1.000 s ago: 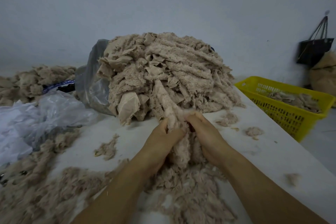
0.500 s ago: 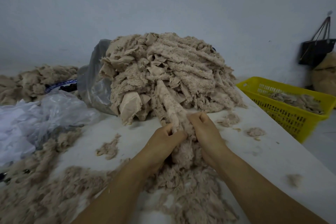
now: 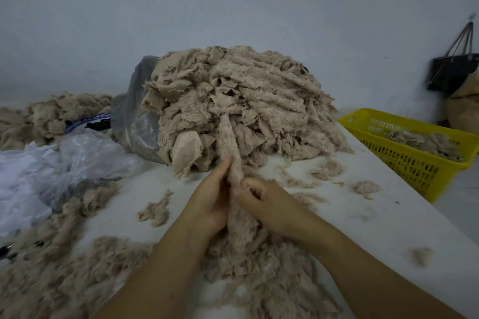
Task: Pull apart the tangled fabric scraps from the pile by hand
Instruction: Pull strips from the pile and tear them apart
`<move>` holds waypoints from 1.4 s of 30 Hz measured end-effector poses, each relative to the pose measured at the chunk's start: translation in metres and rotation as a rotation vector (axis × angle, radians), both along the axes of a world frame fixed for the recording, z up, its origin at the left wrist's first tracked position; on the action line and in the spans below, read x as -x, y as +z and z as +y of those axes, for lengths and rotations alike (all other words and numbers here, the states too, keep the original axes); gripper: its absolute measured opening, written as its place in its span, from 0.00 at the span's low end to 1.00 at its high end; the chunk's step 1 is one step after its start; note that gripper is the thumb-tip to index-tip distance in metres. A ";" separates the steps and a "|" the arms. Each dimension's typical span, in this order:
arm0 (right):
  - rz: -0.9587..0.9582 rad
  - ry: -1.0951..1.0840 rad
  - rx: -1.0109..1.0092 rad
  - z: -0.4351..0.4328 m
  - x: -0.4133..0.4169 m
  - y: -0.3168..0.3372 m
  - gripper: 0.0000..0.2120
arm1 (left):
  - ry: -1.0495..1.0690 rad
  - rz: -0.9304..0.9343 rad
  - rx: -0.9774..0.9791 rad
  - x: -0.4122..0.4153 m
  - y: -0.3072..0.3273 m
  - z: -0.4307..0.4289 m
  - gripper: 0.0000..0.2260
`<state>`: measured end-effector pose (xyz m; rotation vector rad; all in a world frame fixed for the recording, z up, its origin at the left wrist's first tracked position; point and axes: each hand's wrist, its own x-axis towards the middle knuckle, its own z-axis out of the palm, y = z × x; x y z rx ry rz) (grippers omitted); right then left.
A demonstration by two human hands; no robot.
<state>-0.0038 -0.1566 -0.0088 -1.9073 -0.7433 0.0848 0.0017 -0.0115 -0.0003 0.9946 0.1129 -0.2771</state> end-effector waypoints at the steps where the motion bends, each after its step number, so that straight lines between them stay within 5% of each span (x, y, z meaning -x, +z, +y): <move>1: 0.004 0.041 0.019 0.001 0.001 0.000 0.19 | 0.029 0.020 0.066 -0.001 0.001 0.002 0.22; 6: 0.009 0.105 0.103 -0.001 0.001 -0.001 0.20 | 0.166 0.139 0.270 -0.004 0.004 0.003 0.20; 10: -0.004 0.103 0.161 -0.002 0.003 -0.003 0.17 | 0.236 0.183 0.235 -0.007 0.004 0.003 0.16; 17: 0.055 0.052 0.108 -0.012 -0.001 0.002 0.20 | 0.048 -0.017 0.269 0.002 0.014 0.004 0.19; 20: 0.205 -0.050 0.055 -0.012 -0.001 0.002 0.17 | 0.074 -0.093 0.115 0.005 0.015 0.001 0.22; 24: 0.560 -0.180 -0.274 -0.009 -0.004 0.003 0.19 | 0.076 -0.263 -0.284 0.017 0.008 -0.013 0.16; 27: 0.660 -0.147 -0.477 -0.012 -0.004 0.007 0.27 | -0.085 -0.406 -0.664 0.030 0.003 -0.028 0.17; 29: 0.683 -0.162 -0.541 -0.015 -0.006 0.011 0.28 | -0.104 -0.450 -0.726 0.030 -0.001 -0.032 0.18; 37: 0.396 -0.354 -0.497 -0.011 -0.014 0.005 0.15 | -0.032 -0.384 -0.541 0.026 -0.002 -0.030 0.07; 42: -0.023 -0.603 -0.015 -0.013 -0.026 0.001 0.18 | -0.120 -0.405 -0.590 0.031 0.003 -0.028 0.17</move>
